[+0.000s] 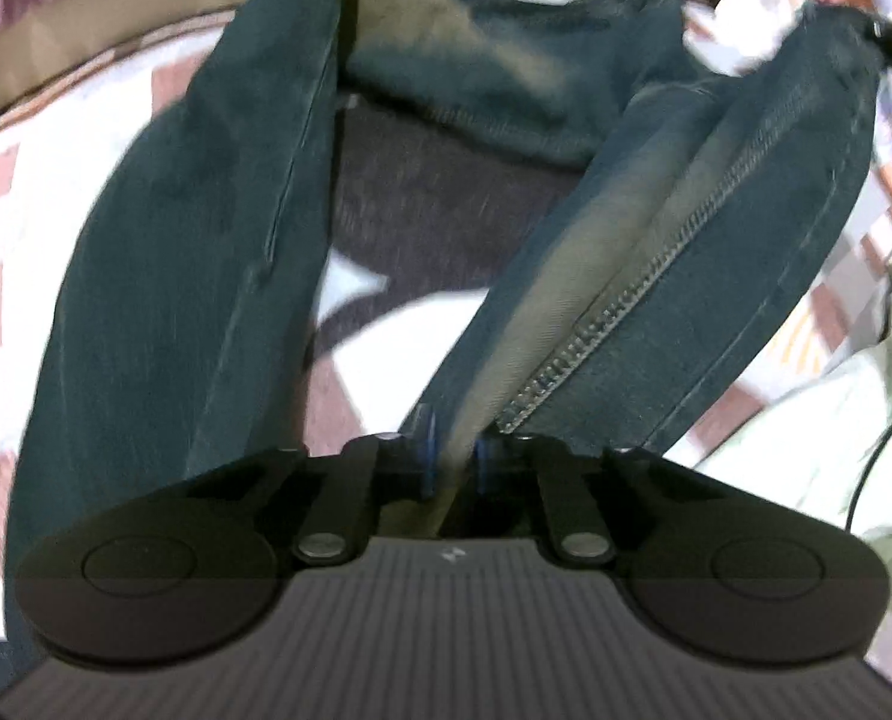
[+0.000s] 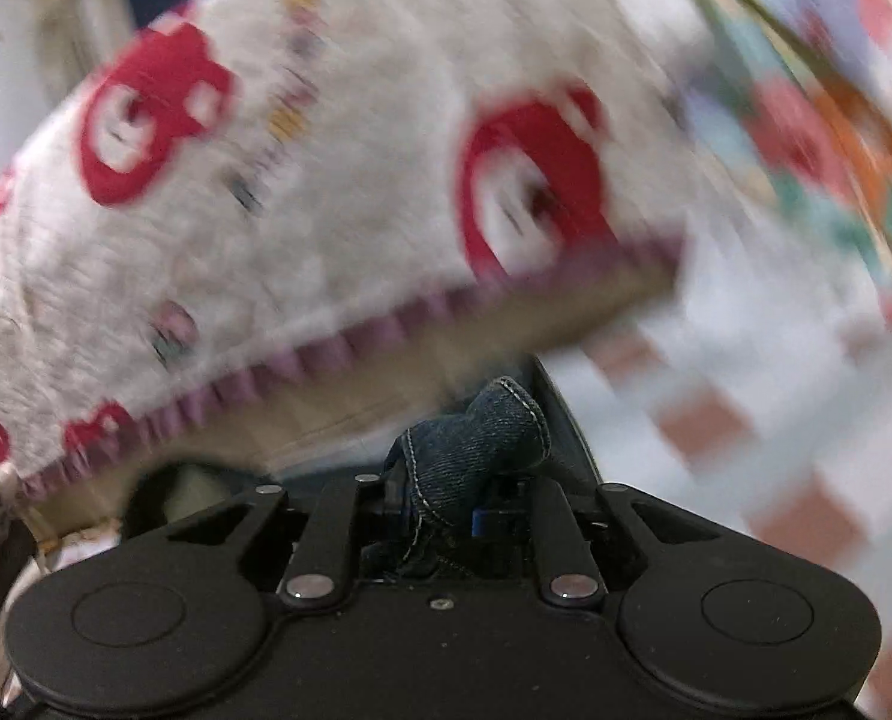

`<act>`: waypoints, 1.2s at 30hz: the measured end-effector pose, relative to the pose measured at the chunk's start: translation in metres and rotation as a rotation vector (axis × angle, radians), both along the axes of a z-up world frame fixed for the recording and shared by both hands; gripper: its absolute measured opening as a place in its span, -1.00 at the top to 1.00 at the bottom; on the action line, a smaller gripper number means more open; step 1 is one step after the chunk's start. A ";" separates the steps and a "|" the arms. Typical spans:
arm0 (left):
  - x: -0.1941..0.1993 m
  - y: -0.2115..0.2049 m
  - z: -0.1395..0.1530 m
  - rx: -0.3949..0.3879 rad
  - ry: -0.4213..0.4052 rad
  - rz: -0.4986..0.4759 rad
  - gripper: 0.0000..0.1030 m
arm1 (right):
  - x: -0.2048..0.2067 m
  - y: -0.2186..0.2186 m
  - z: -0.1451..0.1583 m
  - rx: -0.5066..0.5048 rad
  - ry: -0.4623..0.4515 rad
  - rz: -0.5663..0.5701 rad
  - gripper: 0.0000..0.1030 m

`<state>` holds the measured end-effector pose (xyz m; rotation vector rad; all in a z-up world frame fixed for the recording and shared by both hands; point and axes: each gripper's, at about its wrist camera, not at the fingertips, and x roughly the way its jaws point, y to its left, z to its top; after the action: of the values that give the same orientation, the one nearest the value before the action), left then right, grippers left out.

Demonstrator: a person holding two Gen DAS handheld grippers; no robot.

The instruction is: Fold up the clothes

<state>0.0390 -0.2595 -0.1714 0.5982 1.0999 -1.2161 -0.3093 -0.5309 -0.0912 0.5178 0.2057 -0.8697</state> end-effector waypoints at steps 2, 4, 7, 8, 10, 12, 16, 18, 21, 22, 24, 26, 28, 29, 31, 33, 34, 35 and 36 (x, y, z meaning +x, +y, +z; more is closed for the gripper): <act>-0.002 -0.014 0.021 -0.030 0.007 -0.033 0.82 | 0.009 -0.003 0.035 -0.085 -0.009 -0.003 0.71; -0.005 -0.030 0.041 -0.071 0.076 -0.099 0.82 | 0.000 0.000 0.064 -0.166 -0.015 -0.053 0.71; -0.020 -0.064 0.050 -0.128 0.210 -0.133 0.82 | -0.041 0.002 0.079 -0.207 -0.008 -0.203 0.72; -0.028 -0.076 0.048 -0.140 0.247 -0.147 0.82 | -0.062 0.001 0.073 -0.186 0.006 -0.265 0.72; -0.055 -0.109 0.026 -0.114 0.255 -0.202 0.80 | -0.101 0.001 0.054 -0.140 0.048 -0.394 0.72; -0.085 -0.141 -0.006 -0.041 0.262 -0.235 0.78 | -0.128 0.000 0.024 -0.116 0.177 -0.514 0.72; -0.123 -0.158 -0.034 0.041 0.144 -0.281 0.67 | -0.163 -0.019 -0.048 0.068 0.357 -0.584 0.67; -0.120 -0.144 -0.023 0.012 0.127 -0.276 0.41 | -0.175 -0.028 -0.076 0.204 0.372 -0.606 0.51; -0.093 -0.107 0.005 -0.051 0.100 -0.222 0.08 | -0.168 -0.028 -0.084 0.215 0.443 -0.606 0.38; -0.080 -0.090 0.012 -0.056 0.086 -0.196 0.07 | -0.162 -0.029 -0.081 0.204 0.492 -0.603 0.29; -0.052 -0.059 0.026 -0.062 0.053 -0.143 0.04 | -0.150 -0.027 -0.072 0.190 0.589 -0.636 -0.04; -0.022 -0.028 0.033 -0.043 -0.016 -0.058 0.04 | -0.147 -0.022 -0.052 0.190 0.549 -0.667 -0.05; 0.005 0.007 0.039 -0.062 -0.142 0.103 0.11 | -0.152 -0.016 -0.035 0.216 0.464 -0.666 0.04; 0.017 0.024 0.041 -0.079 -0.189 0.177 0.12 | -0.155 -0.014 -0.029 0.234 0.427 -0.664 0.06; 0.039 0.052 0.043 -0.101 -0.190 0.262 0.12 | -0.159 -0.009 -0.020 0.249 0.365 -0.683 0.08; 0.059 0.079 0.046 -0.094 -0.137 0.328 0.12 | -0.157 -0.003 -0.013 0.189 0.367 -0.738 0.08; 0.063 0.089 0.044 -0.085 -0.121 0.336 0.12 | -0.159 0.000 -0.007 0.148 0.374 -0.767 0.07; 0.063 0.095 0.041 -0.077 -0.116 0.333 0.12 | -0.160 0.003 -0.002 0.111 0.373 -0.788 0.04; 0.059 0.101 0.039 -0.074 -0.113 0.325 0.12 | -0.161 0.005 0.002 0.102 0.339 -0.771 -0.01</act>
<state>0.0984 -0.1585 -0.1321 0.4077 1.0071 -0.9258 -0.4706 -0.5254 -0.0889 0.5473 0.3706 -1.7096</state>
